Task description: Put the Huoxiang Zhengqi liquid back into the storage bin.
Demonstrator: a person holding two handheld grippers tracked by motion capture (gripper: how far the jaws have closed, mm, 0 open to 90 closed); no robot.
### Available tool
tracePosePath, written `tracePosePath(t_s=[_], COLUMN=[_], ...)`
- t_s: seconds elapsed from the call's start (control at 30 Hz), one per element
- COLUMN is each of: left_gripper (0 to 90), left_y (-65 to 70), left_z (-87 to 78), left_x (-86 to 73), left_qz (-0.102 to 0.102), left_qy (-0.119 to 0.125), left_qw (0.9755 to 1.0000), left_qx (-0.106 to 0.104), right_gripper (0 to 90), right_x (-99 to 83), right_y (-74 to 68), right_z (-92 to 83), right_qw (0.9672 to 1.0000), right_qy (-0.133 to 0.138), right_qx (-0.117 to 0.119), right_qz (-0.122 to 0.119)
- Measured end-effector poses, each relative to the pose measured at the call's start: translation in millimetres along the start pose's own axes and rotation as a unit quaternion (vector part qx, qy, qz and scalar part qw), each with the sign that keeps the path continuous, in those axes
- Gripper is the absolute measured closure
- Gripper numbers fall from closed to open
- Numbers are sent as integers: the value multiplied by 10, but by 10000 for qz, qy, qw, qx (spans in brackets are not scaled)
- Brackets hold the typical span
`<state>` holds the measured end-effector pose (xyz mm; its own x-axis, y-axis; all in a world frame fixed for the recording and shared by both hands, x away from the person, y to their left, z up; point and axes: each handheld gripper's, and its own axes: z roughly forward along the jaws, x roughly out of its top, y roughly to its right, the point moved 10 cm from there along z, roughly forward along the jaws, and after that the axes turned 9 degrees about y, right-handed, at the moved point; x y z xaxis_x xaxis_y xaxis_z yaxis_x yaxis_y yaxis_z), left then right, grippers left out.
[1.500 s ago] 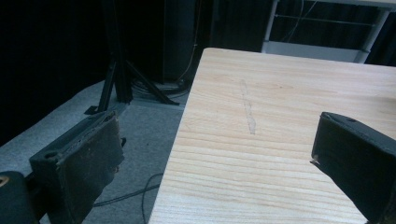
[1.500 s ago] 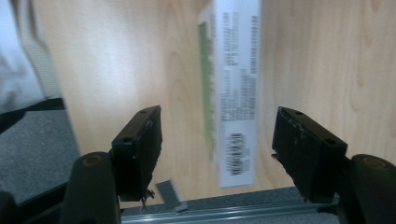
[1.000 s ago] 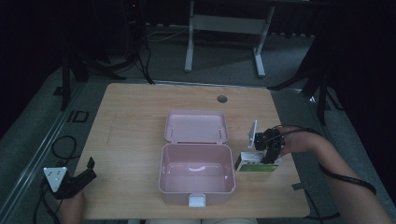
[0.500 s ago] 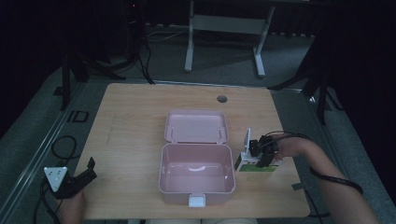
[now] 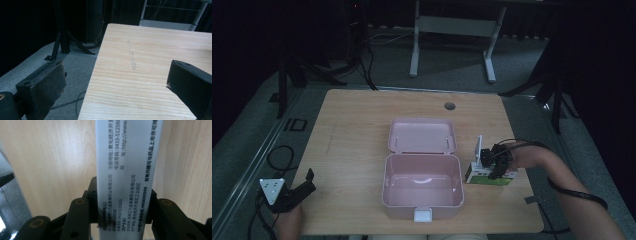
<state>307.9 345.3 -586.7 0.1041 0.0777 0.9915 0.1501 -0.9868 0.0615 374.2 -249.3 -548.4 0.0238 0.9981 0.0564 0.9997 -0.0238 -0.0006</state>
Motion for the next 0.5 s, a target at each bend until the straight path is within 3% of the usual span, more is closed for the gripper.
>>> tracePosePath(t_s=[0.13, 0.17, 0.33, 0.5], left_gripper=[21, 21, 21, 21], left_y=[-1, 0, -1, -2], left_z=[0, 1, 0, -1], left_x=[1, 0, 0, -2], left_qz=[-21, -22, -24, -19], left_qy=[7, 3, 3, -6], left_qw=[10000, 10000, 10000, 10000], left_qx=[0, -5, 3, 9], right_gripper=[627, 626, 626, 628], right_x=[7, 14, 16, 37], right_y=[-24, -41, -108, -270], right_z=[-108, -212, -403, -711], right_qw=[10000, 9999, 9999, 9998], right_qy=[5, 43, 23, -60], right_qx=[-24, -98, -136, -123], right_qz=[9, 16, 53, 138])
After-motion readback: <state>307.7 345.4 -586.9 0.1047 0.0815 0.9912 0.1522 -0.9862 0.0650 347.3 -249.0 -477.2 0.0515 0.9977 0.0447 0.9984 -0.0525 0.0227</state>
